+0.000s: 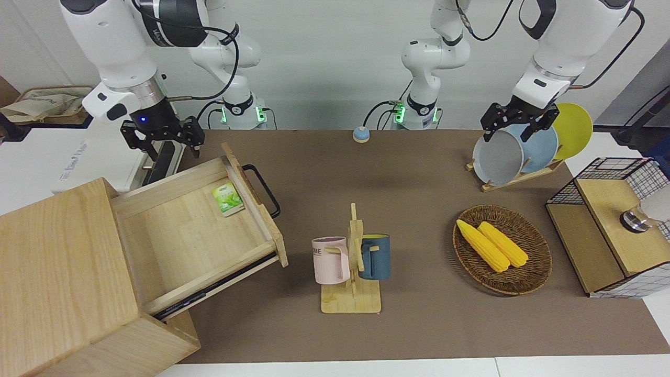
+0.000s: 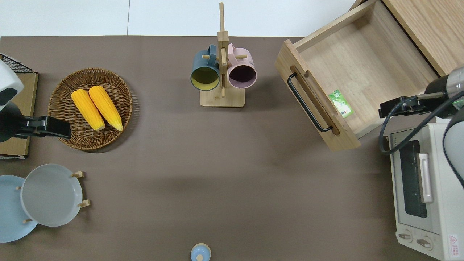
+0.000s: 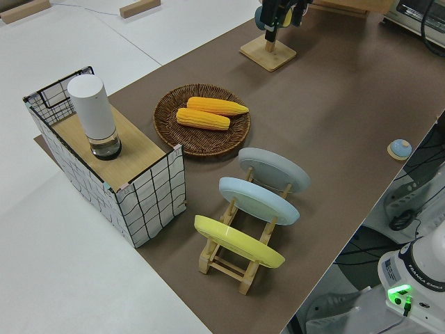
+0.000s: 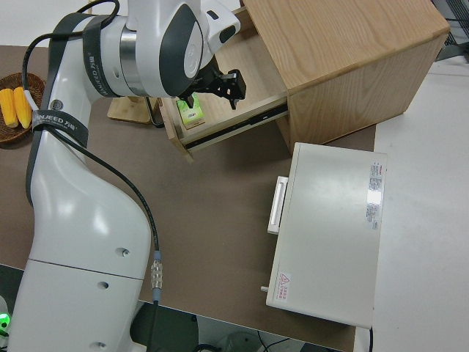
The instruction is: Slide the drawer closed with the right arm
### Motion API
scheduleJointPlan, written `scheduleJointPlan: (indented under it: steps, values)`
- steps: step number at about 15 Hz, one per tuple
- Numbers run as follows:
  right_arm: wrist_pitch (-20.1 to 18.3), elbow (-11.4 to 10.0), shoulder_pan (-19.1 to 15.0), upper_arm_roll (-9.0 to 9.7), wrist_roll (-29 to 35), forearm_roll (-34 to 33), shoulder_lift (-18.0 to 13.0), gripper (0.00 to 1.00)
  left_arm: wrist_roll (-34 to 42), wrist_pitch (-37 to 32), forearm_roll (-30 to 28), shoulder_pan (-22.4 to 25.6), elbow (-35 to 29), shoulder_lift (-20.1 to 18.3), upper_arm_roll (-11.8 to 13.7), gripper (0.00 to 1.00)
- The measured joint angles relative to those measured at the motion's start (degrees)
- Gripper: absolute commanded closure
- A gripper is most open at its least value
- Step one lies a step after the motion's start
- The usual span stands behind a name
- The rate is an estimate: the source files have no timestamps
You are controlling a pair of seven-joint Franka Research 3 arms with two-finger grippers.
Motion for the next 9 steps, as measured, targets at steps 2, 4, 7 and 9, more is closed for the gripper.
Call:
scheduleJointPlan:
  steps: [2, 4, 7, 9]
  values:
    - [-0.1, 0.0, 0.0, -0.03, 0.0, 0.0, 0.0, 0.707, 0.0, 0.0, 0.0, 0.0, 0.0, 0.0, 0.0, 0.01]
    - [-1.2, 0.0, 0.0, -0.15, -0.1, 0.0, 0.0, 0.999, 0.0, 0.0, 0.0, 0.0, 0.0, 0.0, 0.0, 0.01]
    - [-1.9, 0.0, -0.1, -0.25, -0.4, 0.0, 0.0, 1.000, 0.0, 0.0, 0.0, 0.0, 0.0, 0.0, 0.0, 0.00]
    - [-2.0, 0.0, -0.1, -0.25, -0.4, 0.0, -0.1, 1.000, 0.0, 0.0, 0.0, 0.0, 0.0, 0.0, 0.0, 0.01]
